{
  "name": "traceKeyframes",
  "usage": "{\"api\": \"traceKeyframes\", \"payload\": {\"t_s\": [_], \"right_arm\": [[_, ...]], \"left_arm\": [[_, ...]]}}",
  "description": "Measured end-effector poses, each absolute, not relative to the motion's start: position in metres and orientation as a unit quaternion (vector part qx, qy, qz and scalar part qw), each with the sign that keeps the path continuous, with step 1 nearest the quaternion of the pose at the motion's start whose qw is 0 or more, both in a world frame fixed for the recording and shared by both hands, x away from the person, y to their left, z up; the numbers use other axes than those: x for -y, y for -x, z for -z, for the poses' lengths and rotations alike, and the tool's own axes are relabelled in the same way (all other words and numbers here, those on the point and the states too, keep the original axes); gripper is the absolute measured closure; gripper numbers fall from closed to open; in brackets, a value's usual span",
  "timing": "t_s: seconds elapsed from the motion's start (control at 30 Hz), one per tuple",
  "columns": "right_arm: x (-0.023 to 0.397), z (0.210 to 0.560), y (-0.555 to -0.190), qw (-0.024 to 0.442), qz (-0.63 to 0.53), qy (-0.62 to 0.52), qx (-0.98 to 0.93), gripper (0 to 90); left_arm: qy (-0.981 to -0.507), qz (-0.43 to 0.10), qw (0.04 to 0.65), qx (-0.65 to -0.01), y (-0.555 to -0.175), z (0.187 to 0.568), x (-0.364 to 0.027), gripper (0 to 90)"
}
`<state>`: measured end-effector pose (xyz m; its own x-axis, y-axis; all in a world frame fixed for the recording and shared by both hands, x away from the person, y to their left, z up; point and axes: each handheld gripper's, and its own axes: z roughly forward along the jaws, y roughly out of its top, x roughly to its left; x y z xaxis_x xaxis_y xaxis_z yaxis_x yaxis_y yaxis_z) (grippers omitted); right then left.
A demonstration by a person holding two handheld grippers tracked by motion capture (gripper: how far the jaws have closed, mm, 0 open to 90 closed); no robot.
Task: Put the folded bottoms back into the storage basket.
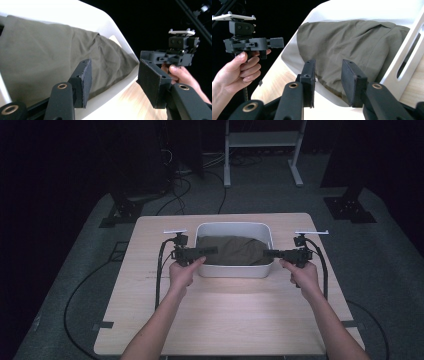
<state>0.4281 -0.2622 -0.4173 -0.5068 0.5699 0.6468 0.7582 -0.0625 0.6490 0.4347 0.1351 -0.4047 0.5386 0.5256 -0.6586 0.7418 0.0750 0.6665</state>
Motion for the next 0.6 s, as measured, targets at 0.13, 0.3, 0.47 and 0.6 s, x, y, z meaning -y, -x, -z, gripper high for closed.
{"api": "traceKeyframes", "payload": {"t_s": [0.13,0.3,0.47,0.6], "right_arm": [[0.263,0.416,-0.425,0.089,0.545,0.485,0.678,59.1],[0.261,0.412,-0.42,0.093,0.543,0.479,0.683,54.8],[0.258,0.409,-0.416,0.09,0.543,0.468,0.691,47.8],[0.257,0.409,-0.412,0.089,0.543,0.461,0.696,43.3]], "left_arm": [[-0.672,0.097,0.567,-0.466,-0.43,0.403,-0.138,43.4],[-0.672,0.103,0.57,-0.462,-0.425,0.402,-0.14,42.0],[-0.677,0.102,0.568,-0.457,-0.42,0.401,-0.142,40.9],[-0.681,0.101,0.569,-0.451,-0.415,0.398,-0.142,38.8]]}}
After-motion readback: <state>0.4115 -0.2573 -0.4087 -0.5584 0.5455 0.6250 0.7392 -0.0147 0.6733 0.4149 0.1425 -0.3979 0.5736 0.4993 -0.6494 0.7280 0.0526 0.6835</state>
